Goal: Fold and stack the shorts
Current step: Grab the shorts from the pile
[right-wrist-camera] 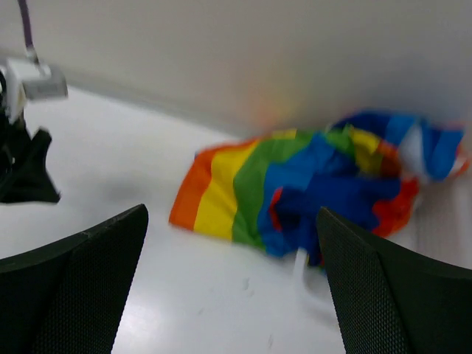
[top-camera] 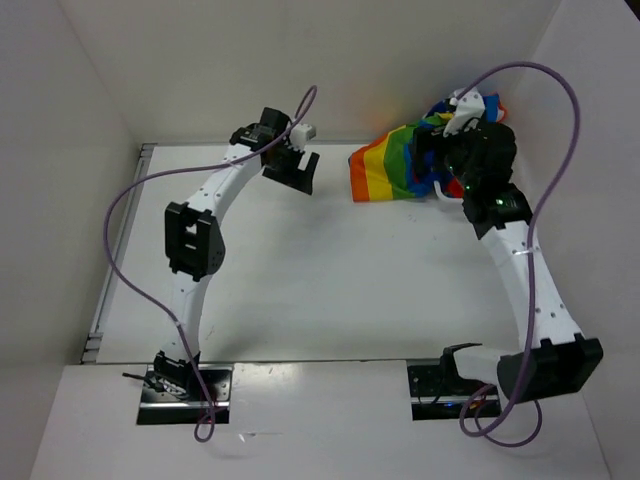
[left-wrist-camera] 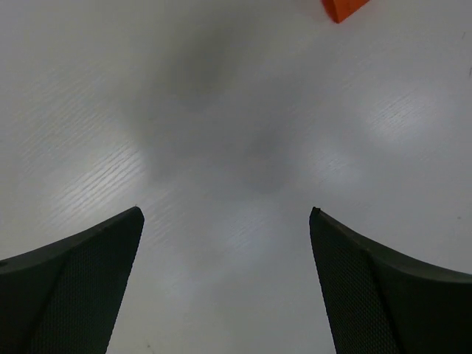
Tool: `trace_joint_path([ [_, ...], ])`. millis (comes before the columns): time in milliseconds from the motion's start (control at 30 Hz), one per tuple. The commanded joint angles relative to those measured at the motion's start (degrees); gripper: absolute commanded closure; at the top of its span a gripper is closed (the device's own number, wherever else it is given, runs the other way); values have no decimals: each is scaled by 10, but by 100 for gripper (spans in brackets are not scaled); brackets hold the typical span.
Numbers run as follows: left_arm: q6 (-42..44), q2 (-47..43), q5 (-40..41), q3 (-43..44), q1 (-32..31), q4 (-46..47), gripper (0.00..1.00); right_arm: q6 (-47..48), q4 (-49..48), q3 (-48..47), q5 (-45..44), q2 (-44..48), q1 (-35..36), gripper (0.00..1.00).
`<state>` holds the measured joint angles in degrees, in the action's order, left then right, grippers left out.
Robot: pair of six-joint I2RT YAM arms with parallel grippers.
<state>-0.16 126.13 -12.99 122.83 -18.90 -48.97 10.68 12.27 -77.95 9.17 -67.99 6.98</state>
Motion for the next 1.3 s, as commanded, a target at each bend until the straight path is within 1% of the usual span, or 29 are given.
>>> trace_joint_path([
  [0, 2, 49, -84, 138, -9, -109, 0, -86, 86, 16, -121, -29, 35, 1],
  [33, 2, 54, -97, 148, -16, -78, 0, -86, 86, 16, -149, -47, 35, 1],
  [67, 2, 54, -114, 148, -23, -6, 0, -86, 80, 16, -165, -55, 35, 1],
  [100, 2, 54, -147, 148, -23, 35, 0, -86, 72, 21, -179, -62, 35, 1],
  [133, 2, 73, -156, 142, -23, 74, 2, -86, 64, 21, -198, -77, 35, 1],
  [167, 2, 89, -157, 166, -30, 120, 4, -86, 55, 27, -204, -84, 35, 1],
  [200, 2, 112, -163, 196, -36, 127, 5, -80, 44, 27, -204, -92, 35, 1],
  [233, 2, 168, -163, 234, -36, 121, 5, -80, 38, 27, -209, -107, 35, 1],
  [267, 2, 200, -163, 275, -41, 113, 5, -80, 38, 22, -209, -115, 35, 1],
  [300, 2, 264, -157, 363, -41, 102, 6, -80, 32, 17, -209, -123, 35, 1],
  [333, 2, 294, -163, 408, -41, 81, 6, -80, 26, 17, -209, -129, 35, 1],
  [367, 2, 318, -163, 441, -47, 81, 8, -80, 21, 17, -209, -134, 35, 1],
  [400, 2, 345, -149, 458, -54, 81, 8, -80, 14, 17, -209, -142, 35, 1],
  [467, 2, 363, -130, 465, -71, 99, 8, -88, 14, 4, -209, -157, 35, 1],
  [500, 2, 386, -124, 475, -76, 105, 8, -94, 20, -3, -209, -157, 29, 1],
  [533, 2, 400, -124, 516, -76, 105, 8, -104, 27, -10, -200, -165, 23, 1],
  [600, 2, 439, -116, 565, -90, 105, 8, -110, 36, -40, -187, -172, 22, 1],
  [733, 2, 447, -28, 563, -112, 119, 8, -116, 36, -58, -187, -172, 22, 1],
  [900, 2, 469, -34, 568, -123, 135, 6, -116, 36, -53, -173, -159, 12, 1],
  [933, 2, 469, -44, 568, -123, 135, 8, -116, 31, -48, -173, -159, 12, 1],
  [1000, 2, 482, -56, 568, -128, 148, 19, -110, 31, -48, -173, -152, 12, 1],
  [1067, 2, 489, -54, 568, -128, 164, 32, -110, 31, -48, -178, -152, 12, 1],
  [1100, 2, 489, -54, 568, -128, 178, 47, -110, 31, -48, -178, -152, 5, 1],
  [1133, 2, 494, -62, 568, -128, 184, 54, -110, 37, -54, -178, -152, 0, 1],
  [1200, 2, 494, -73, 568, -128, 194, 64, -110, 37, -54, -178, -152, 0, 1],
  [1233, 2, 494, -73, 568, -128, 194, 77, -110, 37, -54, -173, -147, 0, 1],
  [1267, 2, 494, -73, 568, -123, 194, 83, -110, 37, -54, -173, -147, -6, 1],
])
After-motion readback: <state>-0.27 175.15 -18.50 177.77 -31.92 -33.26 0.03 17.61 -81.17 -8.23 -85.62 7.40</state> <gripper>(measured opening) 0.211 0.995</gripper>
